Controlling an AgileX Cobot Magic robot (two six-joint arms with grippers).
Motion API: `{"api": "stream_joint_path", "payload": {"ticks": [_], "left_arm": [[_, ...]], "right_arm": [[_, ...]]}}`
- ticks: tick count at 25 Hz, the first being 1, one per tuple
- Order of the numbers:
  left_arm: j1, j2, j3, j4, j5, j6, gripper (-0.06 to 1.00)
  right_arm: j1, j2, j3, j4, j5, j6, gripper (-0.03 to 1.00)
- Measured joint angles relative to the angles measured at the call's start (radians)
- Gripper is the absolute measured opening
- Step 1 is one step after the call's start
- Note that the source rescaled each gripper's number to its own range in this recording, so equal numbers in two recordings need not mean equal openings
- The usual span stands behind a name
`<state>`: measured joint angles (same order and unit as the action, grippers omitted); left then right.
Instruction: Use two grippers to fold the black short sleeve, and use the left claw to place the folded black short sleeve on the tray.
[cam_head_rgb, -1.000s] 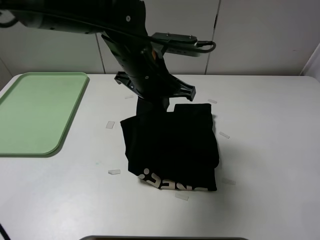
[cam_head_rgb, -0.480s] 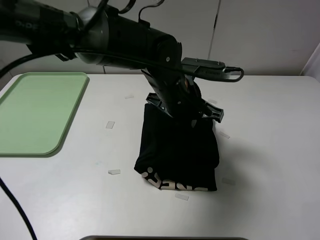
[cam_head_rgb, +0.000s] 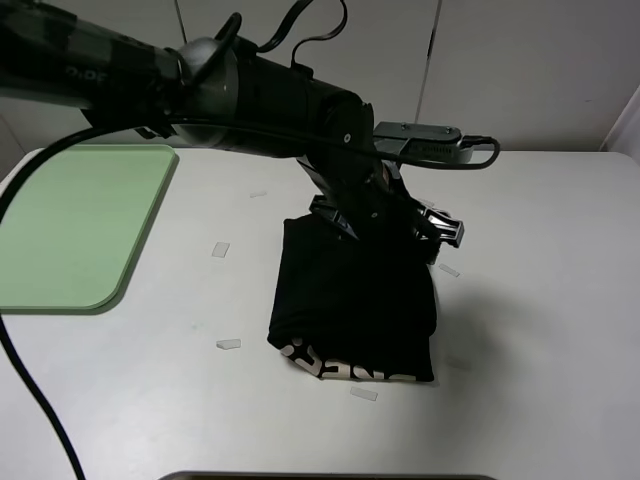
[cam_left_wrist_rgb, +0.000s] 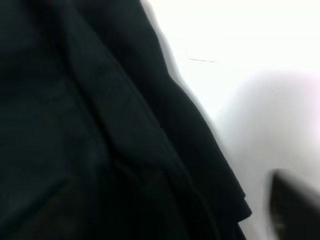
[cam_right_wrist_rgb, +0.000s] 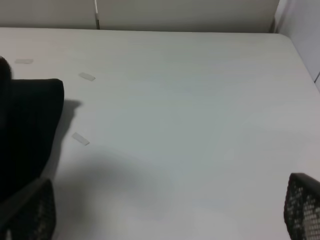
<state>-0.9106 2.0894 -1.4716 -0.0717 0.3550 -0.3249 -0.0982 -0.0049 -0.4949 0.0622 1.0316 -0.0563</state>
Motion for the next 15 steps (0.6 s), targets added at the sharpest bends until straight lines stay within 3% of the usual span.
{"api": "stream_joint_path", "payload": {"ticks": [3, 9, 15], "left_arm": [[0.0, -0.002, 0.0, 0.0, -0.011, 0.0, 0.95], [0.002, -0.076, 0.0, 0.034, 0.007, 0.016, 1.0], [0.064, -0.164, 0.0, 0.053, 0.2, 0.012, 1.0]], "right_arm": [[0.0, 0.0, 0.0, 0.0, 0.0, 0.0, 1.0], [0.0, 0.0, 0.0, 0.0, 0.0, 0.0, 1.0], [0.0, 0.0, 0.0, 0.0, 0.0, 0.0, 1.0]]}}
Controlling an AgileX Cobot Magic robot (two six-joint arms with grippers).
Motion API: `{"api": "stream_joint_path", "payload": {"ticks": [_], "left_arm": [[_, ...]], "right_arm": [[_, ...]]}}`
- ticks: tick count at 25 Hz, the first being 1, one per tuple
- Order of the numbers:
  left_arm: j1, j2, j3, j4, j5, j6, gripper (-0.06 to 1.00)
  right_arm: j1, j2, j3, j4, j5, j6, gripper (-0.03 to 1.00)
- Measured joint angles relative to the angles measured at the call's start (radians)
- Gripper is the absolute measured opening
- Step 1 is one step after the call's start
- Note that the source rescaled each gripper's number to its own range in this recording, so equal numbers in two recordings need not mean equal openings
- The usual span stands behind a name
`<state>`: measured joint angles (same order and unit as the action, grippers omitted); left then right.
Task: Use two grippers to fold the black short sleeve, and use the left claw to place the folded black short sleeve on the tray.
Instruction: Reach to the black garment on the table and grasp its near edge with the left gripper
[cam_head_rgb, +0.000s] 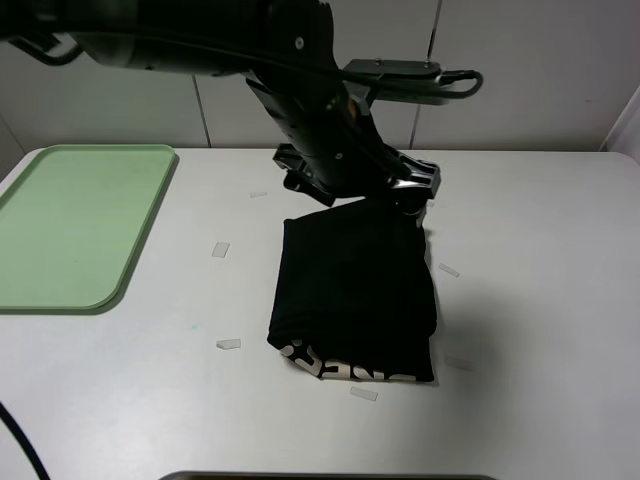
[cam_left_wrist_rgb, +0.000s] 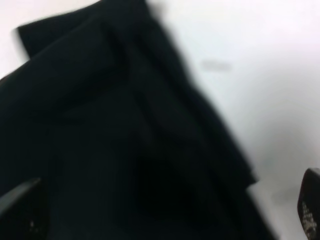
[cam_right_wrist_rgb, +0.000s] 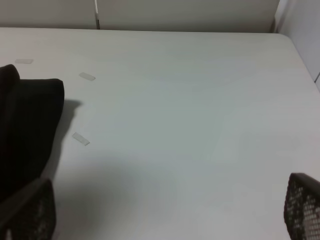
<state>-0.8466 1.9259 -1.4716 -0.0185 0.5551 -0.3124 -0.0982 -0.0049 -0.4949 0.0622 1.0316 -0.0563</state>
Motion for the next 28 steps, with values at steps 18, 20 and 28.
{"api": "stream_joint_path", "payload": {"ticks": [18, 20, 28], "left_arm": [[0.174, -0.012, 0.19, -0.038, 0.053, -0.035, 1.0], [0.174, -0.01, 0.215, -0.041, 0.024, -0.063, 1.0], [0.174, 0.071, 0.252, -0.096, -0.097, -0.106, 1.0]], "right_arm": [[0.0, 0.0, 0.0, 0.0, 0.0, 0.0, 1.0], [0.0, 0.0, 0.0, 0.0, 0.0, 0.0, 1.0], [0.0, 0.0, 0.0, 0.0, 0.0, 0.0, 1.0]]}}
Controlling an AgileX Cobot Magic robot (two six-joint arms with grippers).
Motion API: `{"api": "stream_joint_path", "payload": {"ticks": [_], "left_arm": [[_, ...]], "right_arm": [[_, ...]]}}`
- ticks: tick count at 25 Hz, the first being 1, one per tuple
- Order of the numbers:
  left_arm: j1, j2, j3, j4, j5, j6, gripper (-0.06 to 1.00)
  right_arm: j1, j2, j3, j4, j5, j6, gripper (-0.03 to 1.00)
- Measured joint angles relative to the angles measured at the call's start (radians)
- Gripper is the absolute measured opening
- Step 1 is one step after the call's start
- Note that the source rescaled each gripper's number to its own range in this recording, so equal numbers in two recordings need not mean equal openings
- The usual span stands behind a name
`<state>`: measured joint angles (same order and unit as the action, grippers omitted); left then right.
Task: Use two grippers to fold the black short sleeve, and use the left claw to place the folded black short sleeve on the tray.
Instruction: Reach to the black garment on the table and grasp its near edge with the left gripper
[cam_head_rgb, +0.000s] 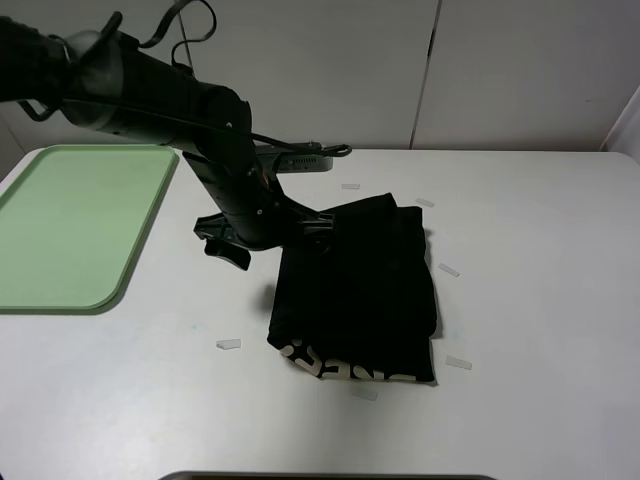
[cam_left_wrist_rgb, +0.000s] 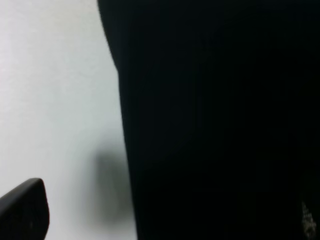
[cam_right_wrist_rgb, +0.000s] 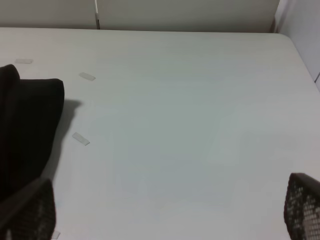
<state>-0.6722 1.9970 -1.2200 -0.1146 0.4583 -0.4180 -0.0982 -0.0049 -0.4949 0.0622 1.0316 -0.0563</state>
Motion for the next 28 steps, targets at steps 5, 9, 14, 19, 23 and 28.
{"api": "stream_joint_path", "payload": {"ticks": [5, 9, 14, 19, 23, 28], "left_arm": [[-0.021, 0.034, 0.001, -0.039, -0.032, 0.0, 1.0], [-0.038, 0.056, 0.001, -0.046, -0.056, 0.0, 1.0], [-0.056, 0.092, 0.001, -0.054, -0.084, -0.002, 1.0], [-0.066, 0.095, 0.001, -0.054, -0.107, -0.003, 0.98], [-0.067, 0.095, 0.001, -0.055, -0.119, -0.003, 0.89], [-0.067, 0.095, 0.001, -0.058, -0.122, -0.003, 0.66]], "right_arm": [[0.0, 0.0, 0.0, 0.0, 0.0, 0.0, 1.0], [0.0, 0.0, 0.0, 0.0, 0.0, 0.0, 1.0], [0.0, 0.0, 0.0, 0.0, 0.0, 0.0, 1.0], [0.0, 0.0, 0.0, 0.0, 0.0, 0.0, 1.0], [0.0, 0.0, 0.0, 0.0, 0.0, 0.0, 1.0], [0.0, 0.0, 0.0, 0.0, 0.0, 0.0, 1.0]]}}
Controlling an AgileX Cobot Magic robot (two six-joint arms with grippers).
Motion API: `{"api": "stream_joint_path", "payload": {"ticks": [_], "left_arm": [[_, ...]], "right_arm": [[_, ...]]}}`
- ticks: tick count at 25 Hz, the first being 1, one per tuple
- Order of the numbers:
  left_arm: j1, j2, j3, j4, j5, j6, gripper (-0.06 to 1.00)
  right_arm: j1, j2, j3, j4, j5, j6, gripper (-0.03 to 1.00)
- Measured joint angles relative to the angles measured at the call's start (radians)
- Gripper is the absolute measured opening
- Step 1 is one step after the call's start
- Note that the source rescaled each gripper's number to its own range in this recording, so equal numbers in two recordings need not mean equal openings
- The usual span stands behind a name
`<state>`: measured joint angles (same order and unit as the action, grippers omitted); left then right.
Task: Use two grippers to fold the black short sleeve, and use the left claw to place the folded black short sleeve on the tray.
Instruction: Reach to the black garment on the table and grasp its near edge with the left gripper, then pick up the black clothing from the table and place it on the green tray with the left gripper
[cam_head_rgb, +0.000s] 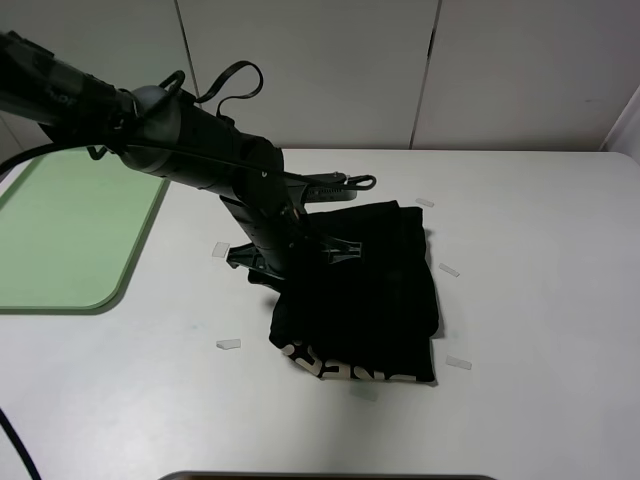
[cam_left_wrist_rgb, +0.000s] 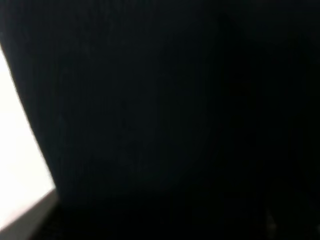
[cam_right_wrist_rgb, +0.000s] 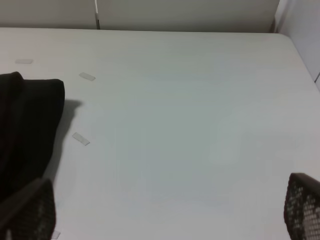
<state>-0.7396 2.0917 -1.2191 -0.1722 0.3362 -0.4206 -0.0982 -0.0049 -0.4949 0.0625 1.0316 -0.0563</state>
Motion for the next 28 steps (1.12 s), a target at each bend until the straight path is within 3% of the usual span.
{"api": "stream_joint_path", "payload": {"ticks": [7, 15, 21, 28], "left_arm": [[0.0, 0.0, 0.0, 0.004, -0.001, 0.0, 0.42], [0.001, 0.0, 0.0, 0.005, -0.001, 0.0, 0.07], [0.028, -0.006, 0.0, 0.0, 0.015, 0.003, 0.05], [0.128, -0.052, 0.0, 0.008, 0.139, 0.088, 0.05]], "right_arm": [[0.0, 0.0, 0.0, 0.0, 0.0, 0.0, 1.0], [0.0, 0.0, 0.0, 0.0, 0.0, 0.001, 1.0], [0.0, 0.0, 0.0, 0.0, 0.0, 0.001, 1.0], [0.0, 0.0, 0.0, 0.0, 0.0, 0.001, 1.0]]}}
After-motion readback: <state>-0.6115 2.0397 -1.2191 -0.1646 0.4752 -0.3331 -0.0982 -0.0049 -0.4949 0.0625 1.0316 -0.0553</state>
